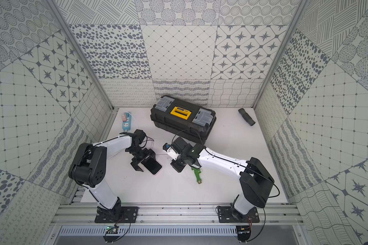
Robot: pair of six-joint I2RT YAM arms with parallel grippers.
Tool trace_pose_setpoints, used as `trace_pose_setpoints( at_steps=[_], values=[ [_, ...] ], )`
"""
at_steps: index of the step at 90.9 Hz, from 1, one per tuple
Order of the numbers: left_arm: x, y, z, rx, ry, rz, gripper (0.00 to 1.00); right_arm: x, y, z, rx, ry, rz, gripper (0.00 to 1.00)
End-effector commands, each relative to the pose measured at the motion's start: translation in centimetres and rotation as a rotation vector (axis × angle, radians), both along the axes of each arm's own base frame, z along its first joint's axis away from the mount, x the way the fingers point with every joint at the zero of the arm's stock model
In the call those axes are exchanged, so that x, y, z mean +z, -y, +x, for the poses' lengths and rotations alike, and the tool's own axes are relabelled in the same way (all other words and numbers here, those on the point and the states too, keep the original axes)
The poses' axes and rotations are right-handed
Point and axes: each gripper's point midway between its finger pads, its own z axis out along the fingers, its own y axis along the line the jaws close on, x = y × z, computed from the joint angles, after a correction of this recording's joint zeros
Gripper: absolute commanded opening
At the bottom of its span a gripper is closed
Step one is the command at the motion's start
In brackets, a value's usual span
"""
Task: Plug the charging cable into the phone
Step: Pick up the phone at the center of the board.
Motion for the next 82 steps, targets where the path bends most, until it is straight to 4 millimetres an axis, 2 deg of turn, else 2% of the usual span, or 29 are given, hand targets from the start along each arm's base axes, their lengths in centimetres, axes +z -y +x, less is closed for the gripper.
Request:
trace_pose_setpoints(
  at_steps=[1, 13, 20, 36, 51, 62, 70, 82],
  values=[
    [-0.3, 0.5, 1.5, 0.021, 0.036, -0.024, 0.97, 0.6, -1.0, 0.2, 0.006, -0.005, 0.023, 0.0],
    [-0.4, 0.7, 1.7, 0.023, 0.045, -0.036, 0.97, 0.4, -1.0, 0.1, 0.003, -0.012, 0.019, 0.0],
    [0.2, 1.5, 1.8, 0.017, 0.064, -0.084, 0.97, 0.1, -0.8, 0.2, 0.0, -0.014, 0.008, 0.0],
    [1.4, 1.4, 1.0, 0.015, 0.092, -0.1, 0.97, -0.4, -0.8, 0.0, 0.003, -0.03, 0.001, 0.0],
    [1.0, 1.8, 0.8, 0.037, 0.081, -0.122, 0.98, -0.7, -1.1, -0.1, 0.015, -0.039, -0.001, 0.0],
    [0.6, 1.3, 0.7, 0.036, 0.063, -0.085, 0.98, -0.7, -1.2, -0.2, 0.023, -0.043, 0.002, 0.0],
    [0.2, 0.8, 1.4, 0.039, 0.063, -0.051, 0.97, -0.6, -1.2, -0.4, 0.032, -0.044, 0.005, 0.0],
    [-0.1, 1.4, 3.5, 0.04, 0.072, -0.073, 0.98, -0.7, -1.0, -0.5, 0.034, -0.047, 0.004, 0.0]
  ],
)
